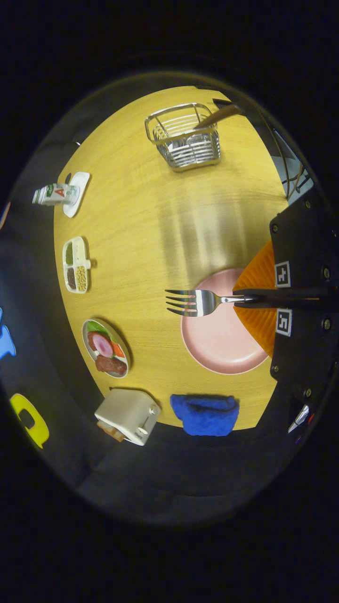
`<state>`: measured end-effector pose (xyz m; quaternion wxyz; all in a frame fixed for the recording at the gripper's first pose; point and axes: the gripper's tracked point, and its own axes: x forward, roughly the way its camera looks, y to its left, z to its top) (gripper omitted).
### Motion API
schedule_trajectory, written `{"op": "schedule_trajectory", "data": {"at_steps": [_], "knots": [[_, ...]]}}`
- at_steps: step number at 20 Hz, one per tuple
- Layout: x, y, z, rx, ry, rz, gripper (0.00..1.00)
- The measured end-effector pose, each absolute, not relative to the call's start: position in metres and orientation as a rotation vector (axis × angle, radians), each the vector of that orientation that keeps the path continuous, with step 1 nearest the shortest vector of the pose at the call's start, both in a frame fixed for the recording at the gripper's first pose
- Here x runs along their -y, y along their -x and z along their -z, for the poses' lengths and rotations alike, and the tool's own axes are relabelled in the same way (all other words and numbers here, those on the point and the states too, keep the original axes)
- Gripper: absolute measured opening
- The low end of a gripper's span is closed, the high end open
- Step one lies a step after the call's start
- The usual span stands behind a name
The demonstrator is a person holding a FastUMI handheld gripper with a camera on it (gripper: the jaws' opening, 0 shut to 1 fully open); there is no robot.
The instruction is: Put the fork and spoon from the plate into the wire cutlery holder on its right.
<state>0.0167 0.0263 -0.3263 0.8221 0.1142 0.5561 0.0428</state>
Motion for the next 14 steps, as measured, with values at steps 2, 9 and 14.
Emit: {"op": "schedule_trajectory", "data": {"at_steps": [2, 9, 14], "knots": [[0.013, -0.018, 0.310, -1.177, -0.253, -0.038, 0.02], [0.116, 0.002, 0.281, -1.184, -0.318, 0.098, 0.02], [0.149, 0.017, 0.287, -1.268, -0.335, 0.110, 0.02]]}}
